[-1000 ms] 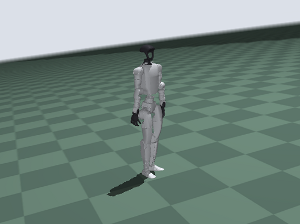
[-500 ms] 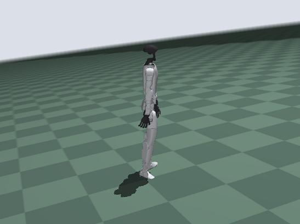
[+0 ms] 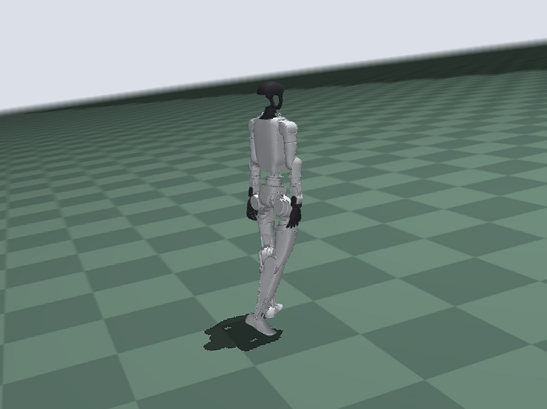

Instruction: In place motions

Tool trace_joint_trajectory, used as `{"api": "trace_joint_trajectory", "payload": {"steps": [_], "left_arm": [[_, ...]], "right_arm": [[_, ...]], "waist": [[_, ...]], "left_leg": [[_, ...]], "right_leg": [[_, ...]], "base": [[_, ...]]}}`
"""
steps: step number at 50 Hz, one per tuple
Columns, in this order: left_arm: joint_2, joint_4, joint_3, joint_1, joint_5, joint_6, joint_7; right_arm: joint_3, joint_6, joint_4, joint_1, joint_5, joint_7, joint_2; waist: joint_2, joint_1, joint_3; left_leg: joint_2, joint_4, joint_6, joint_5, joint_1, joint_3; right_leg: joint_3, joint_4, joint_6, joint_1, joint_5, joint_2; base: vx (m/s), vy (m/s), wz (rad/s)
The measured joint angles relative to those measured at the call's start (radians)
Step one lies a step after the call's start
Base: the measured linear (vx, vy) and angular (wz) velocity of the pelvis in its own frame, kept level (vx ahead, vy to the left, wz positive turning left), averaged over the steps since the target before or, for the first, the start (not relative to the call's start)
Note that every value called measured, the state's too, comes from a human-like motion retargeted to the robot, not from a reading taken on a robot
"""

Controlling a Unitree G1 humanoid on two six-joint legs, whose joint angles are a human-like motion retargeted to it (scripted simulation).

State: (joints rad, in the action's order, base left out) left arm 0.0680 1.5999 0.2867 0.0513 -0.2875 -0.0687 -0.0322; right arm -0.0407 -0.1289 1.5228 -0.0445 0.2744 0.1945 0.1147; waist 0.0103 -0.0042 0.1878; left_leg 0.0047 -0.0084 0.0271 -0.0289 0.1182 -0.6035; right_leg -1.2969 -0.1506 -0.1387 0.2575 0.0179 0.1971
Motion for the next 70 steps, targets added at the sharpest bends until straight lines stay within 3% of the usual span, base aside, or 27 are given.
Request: {"api": "trace_joint_trajectory", "payload": {"steps": [3, 4, 5, 7, 8, 12, 15, 17, 18, 19, 20, 23, 25, 40, 47, 53, 56, 60, 62, 65, 70], "left_arm": [[-0.009, 0.013, 0.012, -0.005, -0.003, -0.010, -0.013], [-0.008, 0.011, 0.017, -0.006, -0.009, -0.014, -0.024], [-0.007, 0.008, 0.023, -0.006, -0.015, -0.019, -0.036], [-0.002, -0.001, 0.015, -0.007, -0.021, -0.023, -0.053], [0.002, -0.005, 0.006, -0.010, -0.021, -0.024, -0.056], [0.021, -0.026, -0.029, -0.036, -0.036, -0.026, -0.063], [0.026, -0.053, -0.038, -0.052, -0.056, -0.030, -0.069], [0.025, -0.067, -0.044, -0.059, -0.047, -0.026, -0.074], [0.025, -0.071, -0.044, -0.063, -0.039, -0.024, -0.080], [0.023, -0.073, -0.042, -0.064, -0.035, -0.024, -0.088], [0.020, -0.076, -0.038, -0.064, -0.034, -0.024, -0.097], [0.003, -0.068, -0.031, -0.059, -0.024, -0.028, -0.104], [-0.002, -0.062, -0.026, -0.048, -0.010, -0.020, -0.093], [0.020, -0.028, -0.146, -0.054, -0.091, -0.026, -0.111], [0.037, -0.058, -0.168, -0.063, -0.089, -0.001, -0.127], [0.085, -0.008, -0.155, -0.065, -0.123, -0.024, -0.101], [0.105, 0.006, -0.139, -0.049, -0.141, -0.033, -0.077], [0.120, 0.007, -0.089, -0.012, -0.138, -0.039, -0.072], [0.124, 0.009, -0.064, -0.002, -0.124, -0.046, -0.072], [0.117, 0.008, -0.053, -0.002, -0.100, -0.050, -0.063], [0.103, -0.028, -0.075, -0.027, -0.100, -0.046, -0.087]], "right_arm": [[-0.006, 0.006, -0.036, 0.005, -0.013, 0.006, -0.002], [-0.006, 0.007, -0.041, 0.012, -0.022, 0.006, -0.005], [-0.004, 0.008, -0.044, 0.020, -0.032, 0.005, -0.009], [-0.004, 0.005, -0.046, 0.035, -0.060, 0.003, -0.025], [-0.004, 0.005, -0.049, 0.042, -0.076, 0.004, -0.033], [0.011, 0.013, -0.065, 0.060, -0.117, 0.029, -0.053], [0.034, 0.016, -0.080, 0.062, -0.097, 0.039, -0.058], [0.055, 0.017, -0.084, 0.064, -0.068, 0.041, -0.056], [0.067, 0.017, -0.084, 0.066, -0.049, 0.043, -0.054], [0.077, 0.015, -0.082, 0.068, -0.030, 0.045, -0.052], [0.086, 0.014, -0.079, 0.068, -0.010, 0.048, -0.050], [0.089, 0.004, -0.072, 0.072, 0.048, 0.051, -0.046], [0.096, 0.003, -0.071, 0.071, 0.060, 0.046, -0.046], [0.085, 0.009, -0.052, 0.055, 0.036, 0.043, -0.039], [0.137, 0.016, -0.090, 0.106, 0.056, 0.052, -0.054], [0.174, 0.039, -0.132, 0.107, 0.026, 0.070, -0.072], [0.192, 0.039, -0.118, 0.103, 0.040, 0.051, -0.055], [0.185, 0.023, -0.069, 0.103, 0.060, 0.015, -0.035], [0.169, 0.014, -0.040, 0.105, 0.054, 0.008, -0.029], [0.128, 0.008, -0.008, 0.097, 0.022, 0.004, -0.014], [0.069, 0.006, 0.042, 0.073, -0.031, -0.017, 0.010]], "waist": [[0.081, -0.029, -0.011], [0.087, -0.036, -0.005], [0.081, -0.042, 0.004], [0.069, -0.074, -0.001], [0.074, -0.089, -0.011], [0.076, -0.153, -0.048], [0.030, -0.166, -0.070], [0.001, -0.151, -0.098], [-0.018, -0.136, -0.107], [-0.026, -0.110, -0.107], [-0.028, -0.079, -0.102], [-0.025, -0.067, -0.101], [-0.025, -0.073, -0.100], [-0.018, -0.162, -0.066], [0.016, -0.223, -0.079], [0.073, -0.224, -0.054], [0.075, -0.192, -0.041], [0.034, -0.183, -0.032], [0.027, -0.178, -0.026], [0.038, -0.219, -0.027], [0.047, -0.277, -0.015]], "left_leg": [[0.061, 0.014, 0.002, -0.015, 0.002, 0.098], [0.058, 0.013, 0.004, -0.015, 0.012, 0.119], [0.044, 0.009, 0.009, -0.012, 0.025, 0.133], [0.010, -0.001, 0.025, 0.000, 0.035, 0.183], [0.007, -0.001, 0.032, 0.004, 0.037, 0.213], [-0.017, 0.012, 0.047, 0.018, 0.051, 0.343], [-0.080, 0.009, 0.056, 0.025, 0.033, 0.404], [-0.113, 0.005, 0.060, 0.025, -0.001, 0.425], [-0.131, 0.003, 0.061, 0.024, -0.015, 0.425], [-0.135, 0.005, 0.060, 0.021, -0.018, 0.416], [-0.132, 0.009, 0.058, 0.018, -0.014, 0.403], [-0.131, 0.023, 0.055, 0.016, -0.017, 0.438], [-0.132, 0.032, 0.061, 0.012, -0.017, 0.453], [-0.129, 0.013, 0.082, -0.014, -0.052, 0.420], [-0.074, -0.017, 0.056, -0.069, -0.080, 0.189], [0.005, -0.028, -0.003, -0.127, -0.085, -0.122], [0.027, -0.027, -0.043, -0.152, -0.111, -0.276], [-0.002, -0.015, -0.075, -0.174, -0.147, -0.381], [0.003, -0.006, -0.096, -0.168, -0.163, -0.434], [0.029, 0.015, -0.111, -0.147, -0.172, -0.439], [0.047, 0.037, -0.129, -0.118, -0.194, -0.476]], "right_leg": [[0.152, -0.228, 0.162, -0.044, 0.029, 0.063], [0.281, -0.345, 0.170, -0.120, -0.014, 0.107], [0.434, -0.464, 0.151, -0.215, -0.071, 0.156], [0.760, -0.533, 0.091, -0.378, -0.133, 0.063], [0.843, -0.529, 0.066, -0.410, -0.158, 0.010], [0.909, -0.385, 0.035, -0.461, -0.240, -0.078], [0.927, -0.183, 0.033, -0.475, -0.265, -0.091], [0.944, -0.065, 0.133, -0.465, -0.191, -0.108], [1.081, -0.053, 0.106, -0.463, -0.175, -0.135], [0.997, -0.048, 0.103, -0.439, -0.189, -0.122], [0.804, -0.045, 0.112, -0.405, -0.216, -0.089], [0.840, -0.016, 0.074, -0.388, -0.191, -0.079], [0.765, 0.020, 0.082, -0.358, -0.180, -0.081], [0.816, -0.012, 0.071, -0.374, -0.159, -0.087], [0.895, -0.042, 0.096, -0.447, -0.168, -0.118], [0.340, -0.068, 0.083, -0.343, -0.243, -0.050], [0.200, -0.080, 0.083, -0.303, -0.232, -0.039], [0.230, -0.022, 0.056, -0.305, -0.069, -0.028], [0.344, -0.008, 0.092, -0.345, -0.076, -0.053], [0.380, 0.012, 0.117, -0.362, -0.055, -0.068], [0.468, 0.030, 0.126, -0.386, -0.057, -0.094]], "base": [[0.29, -0.30, 1.19], [0.18, -0.30, 1.01], [0.09, -0.33, 1.06], [-0.01, -0.38, 1.35], [-0.08, -0.38, 1.54], [-0.11, -0.35, 1.68], [-0.09, -0.23, 1.29], [-0.06, -0.14, 0.67], [-0.05, -0.13, 0.10], [-0.05, -0.11, -0.31], [-0.04, -0.09, 0.21], [-0.04, -0.10, 0.42], [-0.01, -0.10, 0.23], [-0.03, -0.02, -0.08], [-0.26, 0.24, -1.77], [-0.32, 0.42, -2.83], [-0.18, 0.32, -2.99], [-0.24, 0.34, -2.45], [-0.22, 0.24, -2.08], [-0.36, 0.24, -1.07], [-0.29, 0.21, -0.70]]}}
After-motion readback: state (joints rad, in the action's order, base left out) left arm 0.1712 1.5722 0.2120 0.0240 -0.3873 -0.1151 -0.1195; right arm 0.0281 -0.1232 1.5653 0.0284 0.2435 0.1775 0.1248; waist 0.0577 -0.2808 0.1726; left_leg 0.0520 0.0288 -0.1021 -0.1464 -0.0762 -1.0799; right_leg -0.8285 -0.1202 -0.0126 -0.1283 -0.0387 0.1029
